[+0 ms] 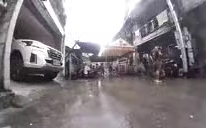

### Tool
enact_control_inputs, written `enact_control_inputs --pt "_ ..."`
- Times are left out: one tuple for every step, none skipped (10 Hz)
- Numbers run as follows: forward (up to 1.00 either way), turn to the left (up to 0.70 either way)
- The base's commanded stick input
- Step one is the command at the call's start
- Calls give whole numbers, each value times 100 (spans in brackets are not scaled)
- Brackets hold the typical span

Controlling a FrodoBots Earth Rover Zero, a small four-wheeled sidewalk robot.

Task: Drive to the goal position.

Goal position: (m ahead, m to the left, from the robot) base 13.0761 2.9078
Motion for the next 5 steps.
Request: enact_control_inputs --pt "0 0" --pt "0 0" --pt "0 0" --pt "0 0" --pt "75 0"
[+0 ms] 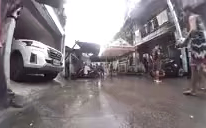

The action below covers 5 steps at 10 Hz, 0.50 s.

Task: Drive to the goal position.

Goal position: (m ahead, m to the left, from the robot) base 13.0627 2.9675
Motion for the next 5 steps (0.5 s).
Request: enact_control_inputs --pt "99 0" --pt "99 0" --pt "99 0" --pt "99 0" --pt "99 0"
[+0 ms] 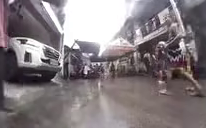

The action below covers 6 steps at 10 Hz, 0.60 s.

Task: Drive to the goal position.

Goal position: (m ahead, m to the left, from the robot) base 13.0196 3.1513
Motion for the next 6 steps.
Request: enact_control_inputs --pt "99 0" --pt "99 0" --pt "43 0" --pt "0 0" --pt "0 0" --pt "0 0"
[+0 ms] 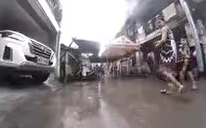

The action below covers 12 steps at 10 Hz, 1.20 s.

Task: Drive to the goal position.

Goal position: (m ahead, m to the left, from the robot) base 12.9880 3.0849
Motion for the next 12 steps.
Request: enact_control_inputs --pt "0 0" --pt "0 0" --pt "0 0" --pt "0 0" --pt "0 0" --pt "0 0" --pt "16 0" --pt "99 0" --pt "99 0" --pt "99 0" --pt "99 -31" --pt "99 -36"
